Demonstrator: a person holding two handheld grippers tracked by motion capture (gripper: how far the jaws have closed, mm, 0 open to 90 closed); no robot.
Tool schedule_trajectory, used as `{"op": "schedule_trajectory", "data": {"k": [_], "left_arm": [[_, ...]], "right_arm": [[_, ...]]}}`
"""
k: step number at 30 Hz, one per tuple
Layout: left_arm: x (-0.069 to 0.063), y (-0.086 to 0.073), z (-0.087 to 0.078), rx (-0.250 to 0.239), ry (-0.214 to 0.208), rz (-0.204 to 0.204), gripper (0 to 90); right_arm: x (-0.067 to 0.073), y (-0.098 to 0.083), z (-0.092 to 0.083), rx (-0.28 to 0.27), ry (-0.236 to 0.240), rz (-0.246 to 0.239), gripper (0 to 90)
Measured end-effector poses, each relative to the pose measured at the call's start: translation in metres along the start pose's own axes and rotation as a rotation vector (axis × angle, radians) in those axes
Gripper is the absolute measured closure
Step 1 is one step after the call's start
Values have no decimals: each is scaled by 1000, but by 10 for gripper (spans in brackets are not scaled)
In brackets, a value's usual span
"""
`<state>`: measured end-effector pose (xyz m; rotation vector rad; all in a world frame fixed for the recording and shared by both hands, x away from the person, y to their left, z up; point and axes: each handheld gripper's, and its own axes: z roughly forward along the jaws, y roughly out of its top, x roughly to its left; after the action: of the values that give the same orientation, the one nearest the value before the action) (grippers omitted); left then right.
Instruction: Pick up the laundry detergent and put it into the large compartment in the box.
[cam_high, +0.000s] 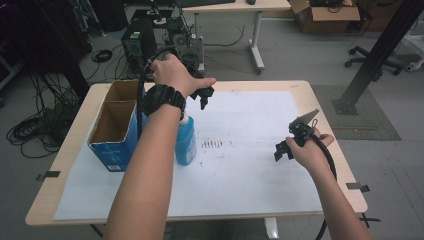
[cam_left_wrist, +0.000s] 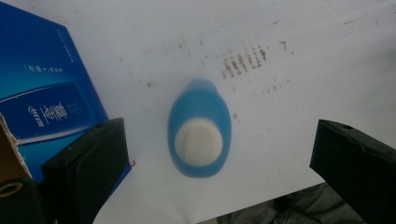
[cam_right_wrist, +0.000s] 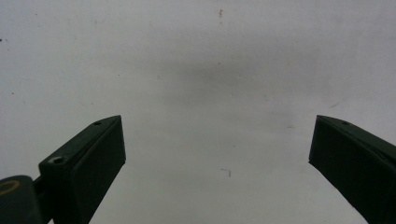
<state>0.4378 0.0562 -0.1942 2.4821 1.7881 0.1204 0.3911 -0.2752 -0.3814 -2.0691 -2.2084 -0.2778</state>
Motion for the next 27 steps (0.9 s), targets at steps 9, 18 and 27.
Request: {"op": "schedule_trajectory", "data": {"k": [9, 18, 27], "left_arm": [[2, -3, 18, 29, 2, -18, 45], [5, -9, 37, 59, 16, -29, 45], [4, -12, 53, 70, -1, -30, 45]], "right_arm": [[0, 0, 4, 11, 0, 5, 38], [2, -2, 11, 15, 4, -3, 38], [3, -3, 14, 20, 6, -4, 38]]}}
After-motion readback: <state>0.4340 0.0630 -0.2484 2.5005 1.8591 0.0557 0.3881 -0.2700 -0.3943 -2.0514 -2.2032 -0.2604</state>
